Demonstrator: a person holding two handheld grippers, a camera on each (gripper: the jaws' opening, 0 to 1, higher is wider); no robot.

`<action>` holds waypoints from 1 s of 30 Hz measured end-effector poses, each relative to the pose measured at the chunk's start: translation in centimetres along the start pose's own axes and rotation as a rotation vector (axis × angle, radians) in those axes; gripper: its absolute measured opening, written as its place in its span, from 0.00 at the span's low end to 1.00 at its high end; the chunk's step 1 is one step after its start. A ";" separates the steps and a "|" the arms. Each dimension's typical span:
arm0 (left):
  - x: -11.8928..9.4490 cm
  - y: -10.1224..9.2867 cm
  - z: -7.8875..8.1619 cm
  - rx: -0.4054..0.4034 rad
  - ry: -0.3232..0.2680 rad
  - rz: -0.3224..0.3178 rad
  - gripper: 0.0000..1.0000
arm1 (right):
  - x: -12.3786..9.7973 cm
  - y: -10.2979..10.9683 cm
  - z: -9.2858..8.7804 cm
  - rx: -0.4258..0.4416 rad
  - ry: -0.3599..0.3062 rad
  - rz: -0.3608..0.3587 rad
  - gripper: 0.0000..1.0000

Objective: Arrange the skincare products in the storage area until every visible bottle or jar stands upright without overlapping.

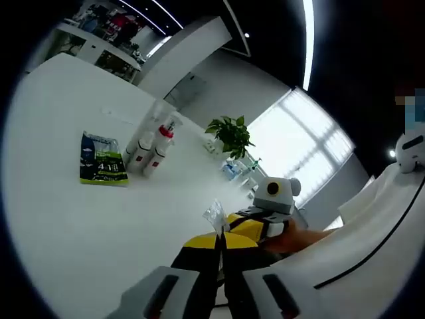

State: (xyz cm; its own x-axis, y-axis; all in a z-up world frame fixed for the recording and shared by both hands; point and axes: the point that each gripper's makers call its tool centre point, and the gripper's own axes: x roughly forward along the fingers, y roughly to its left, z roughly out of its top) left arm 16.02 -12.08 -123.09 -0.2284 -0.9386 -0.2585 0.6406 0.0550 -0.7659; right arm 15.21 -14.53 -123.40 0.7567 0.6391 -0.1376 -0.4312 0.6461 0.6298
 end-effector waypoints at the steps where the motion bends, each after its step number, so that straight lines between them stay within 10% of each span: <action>1: -0.1 -0.2 0.2 -0.007 -0.009 -0.020 0.00 | 0.1 0.2 0.2 0.013 -0.015 0.012 0.10; 7: -0.5 -2.2 -0.9 -0.036 0.040 -0.121 0.00 | 0.1 1.4 2.0 0.169 -0.147 0.118 0.13; 30: -1.9 -1.2 -0.2 -0.153 -0.066 -0.045 0.00 | 2.3 3.1 2.3 0.032 -0.083 0.149 0.01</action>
State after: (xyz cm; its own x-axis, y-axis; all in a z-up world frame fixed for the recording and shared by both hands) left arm 15.59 -10.27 -121.79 -0.2024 -0.9613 -0.1866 0.5108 0.0589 -0.8577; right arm 16.76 -12.04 -120.03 0.7240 0.6895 0.0222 -0.5269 0.5319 0.6629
